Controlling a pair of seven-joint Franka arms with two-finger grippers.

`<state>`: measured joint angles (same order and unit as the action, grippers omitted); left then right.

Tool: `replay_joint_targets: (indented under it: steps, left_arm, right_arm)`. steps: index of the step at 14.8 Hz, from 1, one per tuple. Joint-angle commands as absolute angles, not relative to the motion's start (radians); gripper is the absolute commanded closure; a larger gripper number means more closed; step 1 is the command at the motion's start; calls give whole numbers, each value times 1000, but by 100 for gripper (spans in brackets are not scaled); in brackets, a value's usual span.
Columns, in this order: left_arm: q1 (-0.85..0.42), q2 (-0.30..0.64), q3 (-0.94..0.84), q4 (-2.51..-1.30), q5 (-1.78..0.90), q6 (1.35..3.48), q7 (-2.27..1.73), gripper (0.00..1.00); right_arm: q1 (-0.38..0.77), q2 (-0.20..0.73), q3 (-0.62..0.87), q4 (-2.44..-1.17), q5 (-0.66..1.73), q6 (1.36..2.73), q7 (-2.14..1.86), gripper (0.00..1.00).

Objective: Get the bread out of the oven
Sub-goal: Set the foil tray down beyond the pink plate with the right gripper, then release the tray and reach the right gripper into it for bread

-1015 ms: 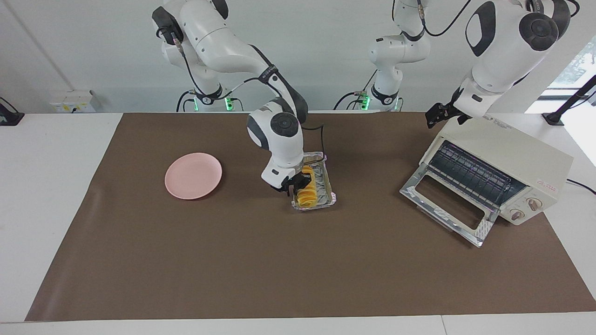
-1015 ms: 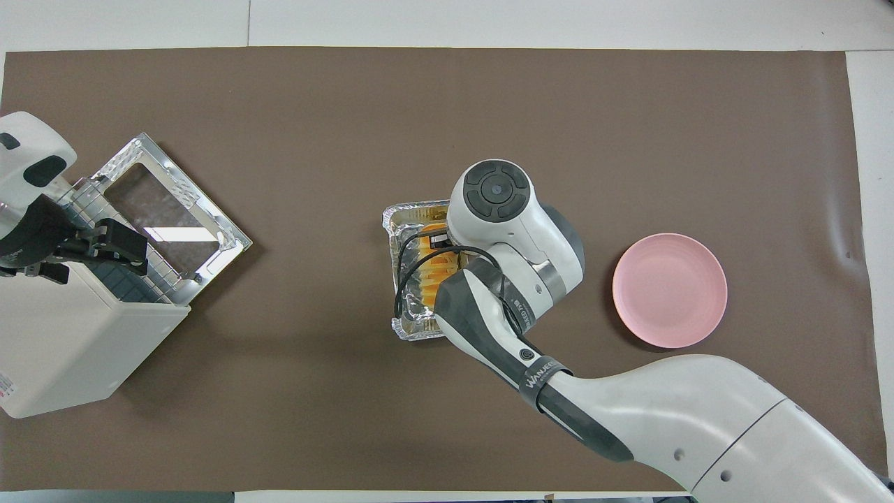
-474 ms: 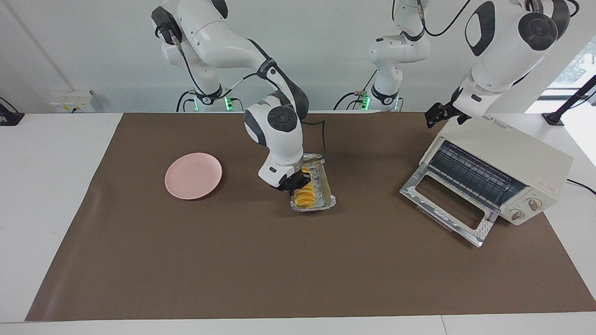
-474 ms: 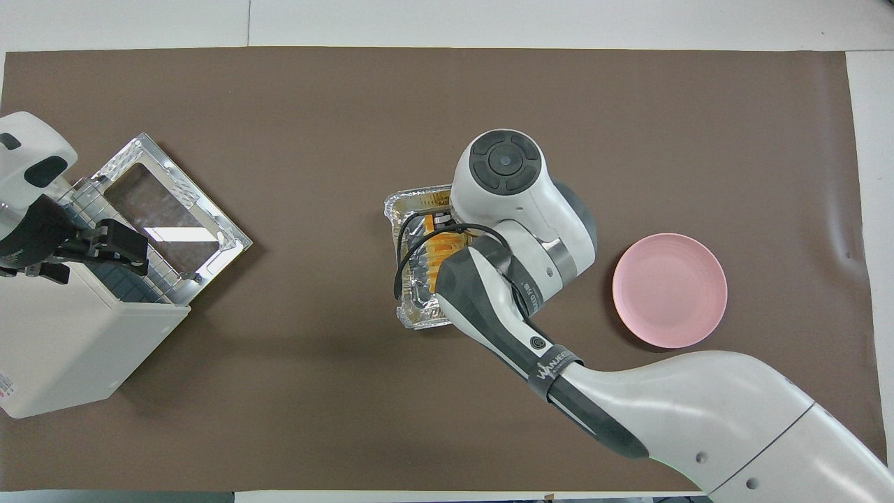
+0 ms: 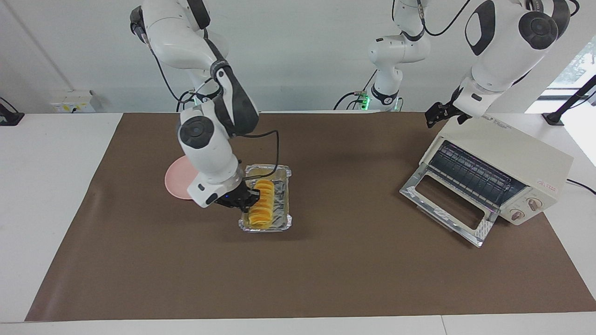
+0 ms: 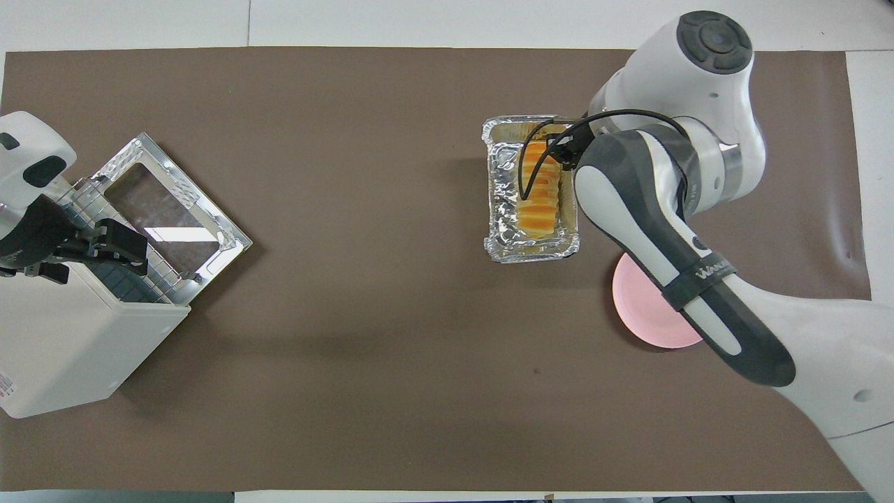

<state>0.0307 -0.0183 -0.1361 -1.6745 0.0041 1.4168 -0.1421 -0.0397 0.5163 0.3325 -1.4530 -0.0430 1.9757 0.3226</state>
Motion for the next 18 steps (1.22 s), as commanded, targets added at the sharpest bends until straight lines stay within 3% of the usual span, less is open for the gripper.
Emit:
replay_joint_targets:
  steps: [1,4,10,18]
  left_arm:
    - [38,-31,-138,-1675,-15,1416,-135,0]
    - [38,-31,-138,-1675,-15,1416,-135,0]
    - [38,-31,-138,-1675,-15,1416,-135,0]
    - [38,-31,-138,-1675,-15,1416,-135,0]
  right_arm:
    - [-107,577,310,-1425,-31,2005,258,100]
    - [-123,647,249,-1381,-31,2054,215,100]
    - [-155,839,225,-1102,-31,1925,104,100]
    - [-153,871,173,-1052,-31,1910,-57,100]
